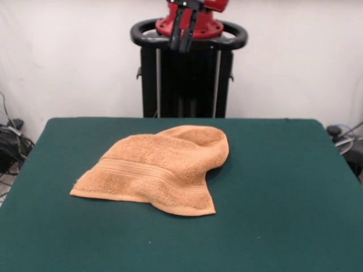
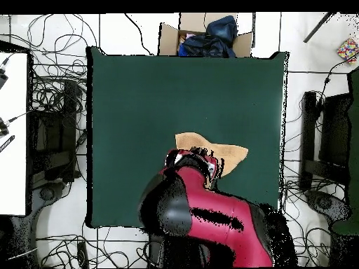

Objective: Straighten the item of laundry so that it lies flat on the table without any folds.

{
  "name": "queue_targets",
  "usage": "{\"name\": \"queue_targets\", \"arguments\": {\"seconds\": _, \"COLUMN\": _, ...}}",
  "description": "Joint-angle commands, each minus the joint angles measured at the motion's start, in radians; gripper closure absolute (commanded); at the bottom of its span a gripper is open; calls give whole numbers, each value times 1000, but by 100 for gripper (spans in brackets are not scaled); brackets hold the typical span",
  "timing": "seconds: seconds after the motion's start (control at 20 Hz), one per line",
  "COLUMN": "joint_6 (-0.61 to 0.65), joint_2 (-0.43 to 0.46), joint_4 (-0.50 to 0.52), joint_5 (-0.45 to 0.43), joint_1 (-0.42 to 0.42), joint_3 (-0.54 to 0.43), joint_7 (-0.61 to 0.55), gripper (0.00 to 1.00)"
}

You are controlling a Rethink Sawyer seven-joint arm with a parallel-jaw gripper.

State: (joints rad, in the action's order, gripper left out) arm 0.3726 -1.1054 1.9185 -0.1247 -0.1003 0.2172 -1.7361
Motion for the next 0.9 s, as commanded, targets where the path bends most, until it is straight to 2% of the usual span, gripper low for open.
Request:
{"name": "queue_targets", "arguments": {"seconds": 0.05, "joint_6": 74, "joint_2": 145, "joint_4": -60, "joint_5": 55, "joint_1": 81, "joint_3": 103, "joint_7": -340, "gripper": 100}}
{"name": "queue_targets", "arguments": {"seconds": 0.25, "joint_6": 80, "joint_2": 161, "joint_4": -73, "joint_5": 67, "joint_1": 87, "joint_3": 111, "joint_7": -305, "gripper": 100}}
{"name": "queue_targets", "arguments": {"seconds": 0.3, "joint_6": 70, "joint_2": 162, "joint_4": -65, "joint_5": 84, "joint_1": 87, "joint_3": 112, "joint_7": -299, "gripper": 0}}
{"name": "queue_targets", "arguments": {"seconds": 0.5, "joint_6": 74, "joint_2": 174, "joint_4": -74, "joint_5": 91, "joint_1": 104, "joint_3": 120, "joint_7": -306, "gripper": 0}}
{"name": "queue_targets", "arguments": {"seconds": 0.75, "joint_6": 141, "joint_2": 238, "joint_4": -175, "joint_5": 111, "joint_1": 197, "joint_3": 204, "joint_7": -350, "gripper": 0}}
{"name": "queue_targets", "arguments": {"seconds": 0.9, "joint_6": 293, "joint_2": 283, "joint_4": -280, "joint_5": 102, "joint_1": 259, "joint_3": 273, "joint_7": -354, "gripper": 0}}
